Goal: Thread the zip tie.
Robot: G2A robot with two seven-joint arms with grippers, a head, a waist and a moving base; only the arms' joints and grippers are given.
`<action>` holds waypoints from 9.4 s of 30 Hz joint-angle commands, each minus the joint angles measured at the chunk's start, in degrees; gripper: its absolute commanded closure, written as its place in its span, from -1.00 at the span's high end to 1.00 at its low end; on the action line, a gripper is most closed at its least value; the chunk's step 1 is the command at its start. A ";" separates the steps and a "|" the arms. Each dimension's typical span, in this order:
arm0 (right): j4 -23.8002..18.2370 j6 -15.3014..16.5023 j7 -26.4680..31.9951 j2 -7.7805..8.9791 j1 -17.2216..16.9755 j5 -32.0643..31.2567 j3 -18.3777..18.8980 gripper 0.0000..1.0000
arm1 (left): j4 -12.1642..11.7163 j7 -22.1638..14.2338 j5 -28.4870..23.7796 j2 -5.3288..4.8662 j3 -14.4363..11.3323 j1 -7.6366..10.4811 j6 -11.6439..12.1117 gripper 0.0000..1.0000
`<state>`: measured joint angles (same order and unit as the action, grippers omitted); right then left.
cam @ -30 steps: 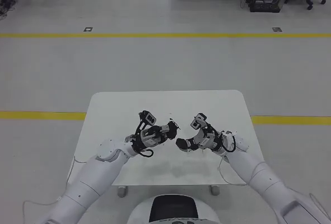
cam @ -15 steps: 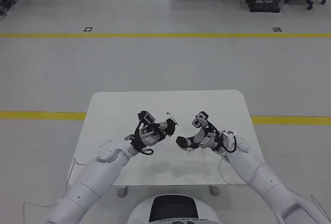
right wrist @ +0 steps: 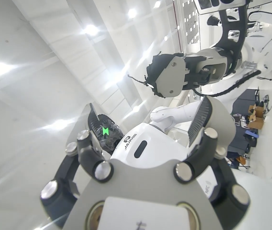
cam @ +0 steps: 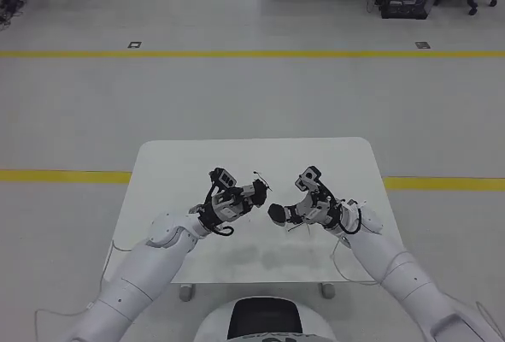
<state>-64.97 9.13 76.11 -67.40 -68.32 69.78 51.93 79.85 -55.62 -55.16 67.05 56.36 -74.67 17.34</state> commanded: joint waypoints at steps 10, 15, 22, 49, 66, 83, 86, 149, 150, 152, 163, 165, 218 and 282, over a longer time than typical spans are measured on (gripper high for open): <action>1.50 3.25 1.95 -0.91 0.15 -2.78 0.63 -0.36 | 0.00 0.00 0.00 0.00 0.00 0.00 0.00 -1.00; 2.52 4.57 1.00 -1.58 0.43 -3.07 0.69 -0.46 | 0.00 0.00 0.00 0.00 0.00 0.00 0.00 -1.00; 3.17 5.04 0.46 -2.41 1.09 -3.32 0.85 -0.52 | 0.00 0.00 0.00 0.00 0.00 0.00 0.00 -1.00; 5.41 4.99 2.34 -4.87 2.80 -4.74 1.93 -0.82 | 0.00 0.00 0.00 0.00 0.00 0.00 0.00 -1.00; 7.41 3.33 2.85 -6.12 3.79 -5.59 2.46 -1.00 | 0.00 0.00 0.00 0.00 0.00 0.00 0.00 -1.00; 10.89 1.43 3.54 -7.26 4.20 -5.28 2.87 -1.00 | 0.00 0.00 0.00 0.00 0.00 0.00 0.00 -1.00; 11.08 1.37 3.54 -7.37 4.18 -5.38 2.96 -1.00 | 0.00 0.00 0.00 0.00 0.00 0.00 0.00 -1.00; 13.21 0.45 3.54 -8.06 3.32 -7.90 3.84 -1.00 | 0.00 0.00 0.00 0.00 0.00 0.00 0.00 -1.00; 13.26 0.46 3.54 -8.07 3.30 -7.87 3.83 -1.00 | 0.00 0.00 0.00 0.00 0.00 0.00 0.00 -1.00; 13.35 0.52 3.54 -8.08 3.27 -7.79 3.83 -1.00 | 0.00 0.00 0.00 0.00 0.00 0.00 0.00 -1.00; 13.89 0.80 3.54 -8.22 3.26 -7.93 3.75 -1.00 | 0.00 0.00 0.00 0.00 0.00 0.00 0.00 -1.00; 14.00 0.78 3.54 -8.26 3.25 -7.93 3.71 -1.00 | 0.00 0.00 0.00 0.00 0.00 0.00 0.00 -1.00; 17.55 0.38 3.54 -8.99 4.46 -8.42 2.69 -1.00 | 0.00 0.00 0.00 0.00 0.00 0.00 0.00 -1.00; 23.71 -1.70 3.22 -10.96 6.62 -12.07 0.94 -1.00 | 0.00 0.00 0.00 0.00 0.00 0.00 0.00 -1.00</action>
<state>-41.64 7.33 79.53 -78.32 -61.83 58.00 52.88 79.85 -55.62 -55.16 67.05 56.36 -74.67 17.35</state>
